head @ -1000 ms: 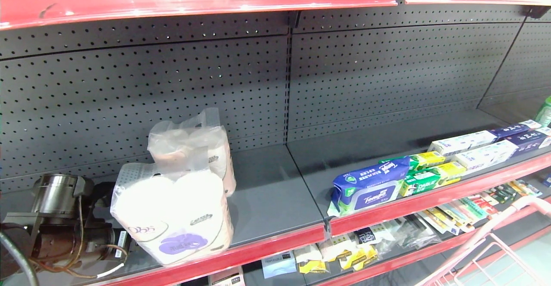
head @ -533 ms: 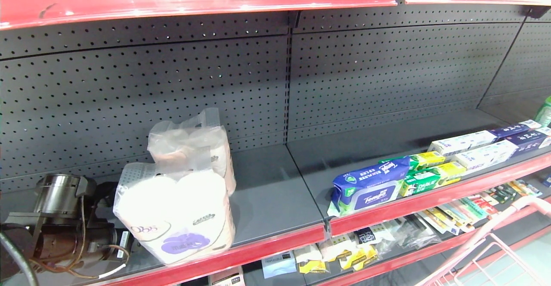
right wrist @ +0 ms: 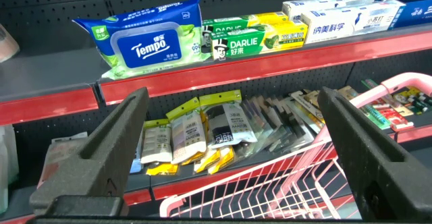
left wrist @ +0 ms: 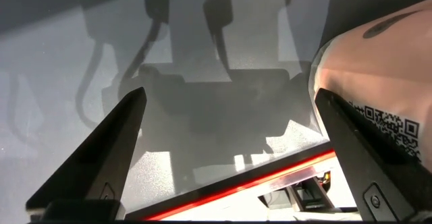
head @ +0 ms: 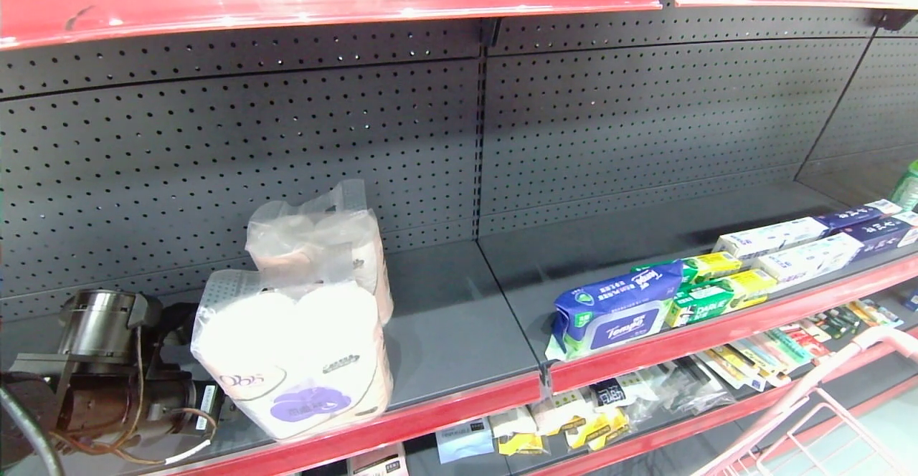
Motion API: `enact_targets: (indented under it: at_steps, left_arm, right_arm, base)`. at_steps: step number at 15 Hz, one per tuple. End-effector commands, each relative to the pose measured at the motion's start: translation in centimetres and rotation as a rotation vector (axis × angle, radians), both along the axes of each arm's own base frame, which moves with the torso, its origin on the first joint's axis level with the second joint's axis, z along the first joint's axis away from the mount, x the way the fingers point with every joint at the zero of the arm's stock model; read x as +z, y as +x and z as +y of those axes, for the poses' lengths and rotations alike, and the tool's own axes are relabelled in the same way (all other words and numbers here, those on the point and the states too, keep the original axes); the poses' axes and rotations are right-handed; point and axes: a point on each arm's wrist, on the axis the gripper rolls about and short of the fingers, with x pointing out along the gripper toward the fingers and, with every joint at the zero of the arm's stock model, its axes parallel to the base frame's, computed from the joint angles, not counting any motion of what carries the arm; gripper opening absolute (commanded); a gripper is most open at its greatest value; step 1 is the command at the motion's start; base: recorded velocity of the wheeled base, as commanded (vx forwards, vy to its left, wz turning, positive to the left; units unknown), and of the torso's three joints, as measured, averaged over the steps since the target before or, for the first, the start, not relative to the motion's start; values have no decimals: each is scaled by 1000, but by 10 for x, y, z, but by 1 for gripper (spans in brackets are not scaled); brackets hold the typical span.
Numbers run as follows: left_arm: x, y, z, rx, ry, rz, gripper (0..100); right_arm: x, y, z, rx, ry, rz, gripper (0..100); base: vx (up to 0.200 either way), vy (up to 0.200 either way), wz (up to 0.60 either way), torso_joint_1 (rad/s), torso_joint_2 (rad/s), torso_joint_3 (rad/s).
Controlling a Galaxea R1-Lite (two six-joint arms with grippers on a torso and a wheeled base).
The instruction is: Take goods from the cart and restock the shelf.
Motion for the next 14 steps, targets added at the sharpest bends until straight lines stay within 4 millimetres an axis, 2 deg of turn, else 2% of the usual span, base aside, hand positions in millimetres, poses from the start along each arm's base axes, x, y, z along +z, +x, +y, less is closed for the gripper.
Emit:
enact_targets:
  at_steps: [1, 12, 14]
  left_arm:
    - [0, 0, 0, 1, 0, -1, 100]
    - [1, -2, -1, -6, -1, -7, 100]
    - [20, -7, 12, 0, 76, -118, 100]
  right_arm:
    - [0, 0, 0, 1, 0, 1, 100]
    - [0, 0, 0, 1, 0, 1, 100]
    - [0, 0, 0, 1, 0, 1, 100]
  base:
    - [0, 0, 0, 0, 0, 0]
    - [0, 0, 0, 0, 0, 0]
    - [0, 0, 0, 0, 0, 0]
